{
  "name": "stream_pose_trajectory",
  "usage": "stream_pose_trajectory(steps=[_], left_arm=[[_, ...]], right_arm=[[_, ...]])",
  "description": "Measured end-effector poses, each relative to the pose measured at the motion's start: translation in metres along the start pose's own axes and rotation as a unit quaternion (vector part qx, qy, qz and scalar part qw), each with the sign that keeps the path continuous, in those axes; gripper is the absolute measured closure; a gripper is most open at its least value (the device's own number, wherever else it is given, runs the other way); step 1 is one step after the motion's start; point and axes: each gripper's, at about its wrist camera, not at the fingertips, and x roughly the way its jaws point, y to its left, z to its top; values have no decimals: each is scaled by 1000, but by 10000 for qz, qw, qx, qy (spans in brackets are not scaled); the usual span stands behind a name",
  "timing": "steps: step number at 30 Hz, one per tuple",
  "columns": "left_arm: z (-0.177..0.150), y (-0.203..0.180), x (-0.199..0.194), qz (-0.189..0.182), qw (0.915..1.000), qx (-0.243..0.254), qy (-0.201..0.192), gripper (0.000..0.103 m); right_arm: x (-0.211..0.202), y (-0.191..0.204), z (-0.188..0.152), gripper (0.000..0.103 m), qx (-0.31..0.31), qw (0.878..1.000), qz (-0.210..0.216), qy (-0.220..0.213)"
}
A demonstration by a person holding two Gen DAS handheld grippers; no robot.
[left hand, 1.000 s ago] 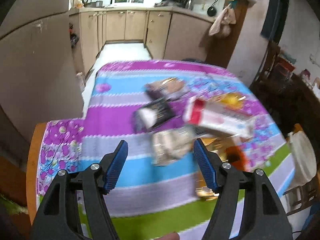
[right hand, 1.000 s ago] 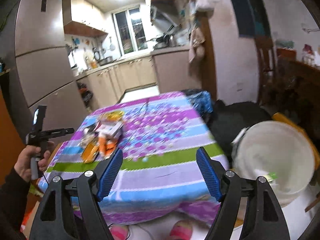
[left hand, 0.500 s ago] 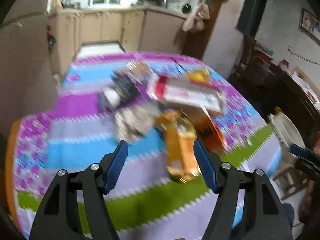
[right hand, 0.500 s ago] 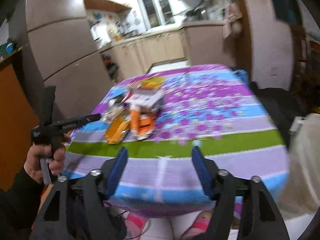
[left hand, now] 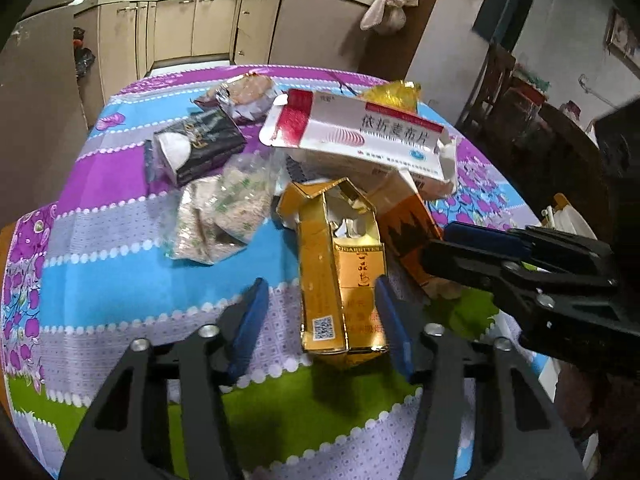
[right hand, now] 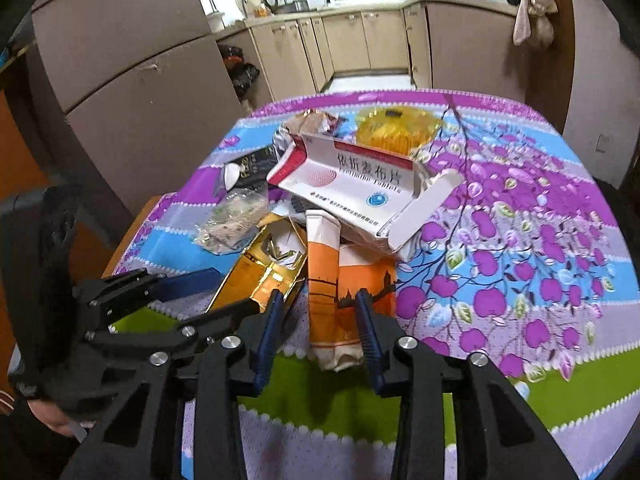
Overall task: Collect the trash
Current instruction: 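Grasp the orange tube with the right tool while the left tool reaches the gold box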
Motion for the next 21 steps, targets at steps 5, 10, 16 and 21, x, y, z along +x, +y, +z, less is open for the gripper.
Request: stream_pose_trajectory(steps=[5,10,16,21], left_arm=[[-2,0,1,-105,9999,-64,-10,70],[-2,-8,3,-76,10000,44,-5,76],[-3,-7,1,-36,10000,-67,-46,81],[-7,-7,-8,53,9998,-133,-131,84]], right_arm=[[11,-5,3,80,65,9998,34,157],[15,-7,4,87,114,9997,96,209],[11,-11,4,91,179,9997,39,155],[-10,-13,-3,95,270,9996,79,-42]])
